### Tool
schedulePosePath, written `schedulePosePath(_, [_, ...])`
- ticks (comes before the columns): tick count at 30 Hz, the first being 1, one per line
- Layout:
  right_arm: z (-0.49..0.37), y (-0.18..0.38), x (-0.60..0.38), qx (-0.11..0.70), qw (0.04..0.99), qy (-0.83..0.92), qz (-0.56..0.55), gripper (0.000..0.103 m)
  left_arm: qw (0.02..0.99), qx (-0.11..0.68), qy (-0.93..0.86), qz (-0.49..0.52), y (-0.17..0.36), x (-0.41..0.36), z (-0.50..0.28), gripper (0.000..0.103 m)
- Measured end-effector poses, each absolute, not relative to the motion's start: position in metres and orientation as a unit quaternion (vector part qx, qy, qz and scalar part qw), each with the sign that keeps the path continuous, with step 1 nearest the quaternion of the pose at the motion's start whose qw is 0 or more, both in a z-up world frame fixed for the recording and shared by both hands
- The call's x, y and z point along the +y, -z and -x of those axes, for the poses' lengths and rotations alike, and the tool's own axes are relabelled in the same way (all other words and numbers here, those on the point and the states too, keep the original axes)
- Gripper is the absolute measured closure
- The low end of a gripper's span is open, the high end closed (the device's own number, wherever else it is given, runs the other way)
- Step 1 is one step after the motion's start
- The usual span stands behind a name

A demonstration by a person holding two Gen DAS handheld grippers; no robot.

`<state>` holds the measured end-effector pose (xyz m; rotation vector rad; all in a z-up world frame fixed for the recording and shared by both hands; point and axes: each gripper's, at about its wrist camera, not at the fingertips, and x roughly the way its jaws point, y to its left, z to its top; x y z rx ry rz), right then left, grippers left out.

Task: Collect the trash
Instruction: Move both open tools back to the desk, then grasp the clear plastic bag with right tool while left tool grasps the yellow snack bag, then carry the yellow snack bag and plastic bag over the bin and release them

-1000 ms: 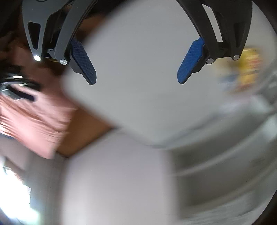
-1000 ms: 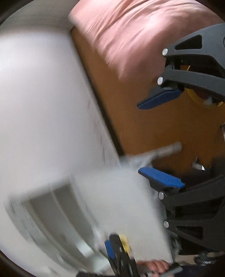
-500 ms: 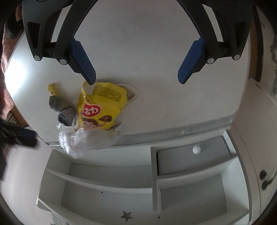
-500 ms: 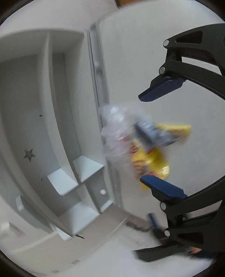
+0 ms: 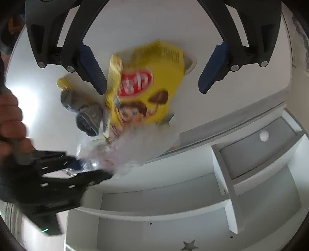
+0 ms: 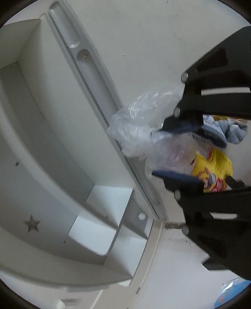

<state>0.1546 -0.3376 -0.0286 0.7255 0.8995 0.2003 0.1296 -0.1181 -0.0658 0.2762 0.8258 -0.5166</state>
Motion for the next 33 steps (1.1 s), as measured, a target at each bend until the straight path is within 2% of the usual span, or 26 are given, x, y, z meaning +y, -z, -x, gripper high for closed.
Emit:
schedulePosePath(7, [-0.133, 0.000, -0.333, 0.406, 0.845, -0.132, -0.322, 0.081, 0.862, 0.413, 0.253, -0.151, 0.079, -0.137, -0.134, 0.011])
schedulePosePath(9, [-0.128, -0.005, -0.332, 0.403, 0.848, -0.135, -0.316, 0.081, 0.861, 0.413, 0.252, -0.158, 0.081, -0.141, -0.136, 0.024])
schedulePosePath(10, [-0.125, -0.008, -0.331, 0.400, 0.850, -0.137, -0.313, 0.081, 0.863, 0.410, 0.250, -0.157, 0.080, -0.142, -0.133, 0.026])
schedulePosePath(12, [-0.116, -0.014, -0.334, 0.392, 0.856, -0.135, -0.308, 0.081, 0.863, 0.411, 0.255, -0.147, 0.076, -0.140, -0.130, 0.045])
schedulePosePath(13, [-0.109, -0.017, -0.340, 0.389, 0.858, -0.134, -0.307, 0.081, 0.865, 0.410, 0.254, -0.141, 0.072, -0.139, -0.127, 0.049])
schedulePosePath(21, [-0.055, -0.044, -0.378, 0.347, 0.877, -0.116, -0.311, 0.082, 0.885, 0.386, 0.232, -0.115, 0.032, -0.116, -0.109, 0.052])
schedulePosePath(26, [0.009, -0.058, -0.425, 0.318, 0.895, -0.070, -0.305, 0.083, 0.893, 0.373, 0.226, -0.113, 0.007, -0.112, -0.083, 0.052])
schedulePosePath(33, [0.163, -0.034, -0.514, 0.317, 0.907, 0.090, -0.262, 0.083, 0.874, 0.344, 0.313, -0.138, -0.012, -0.191, -0.010, 0.052])
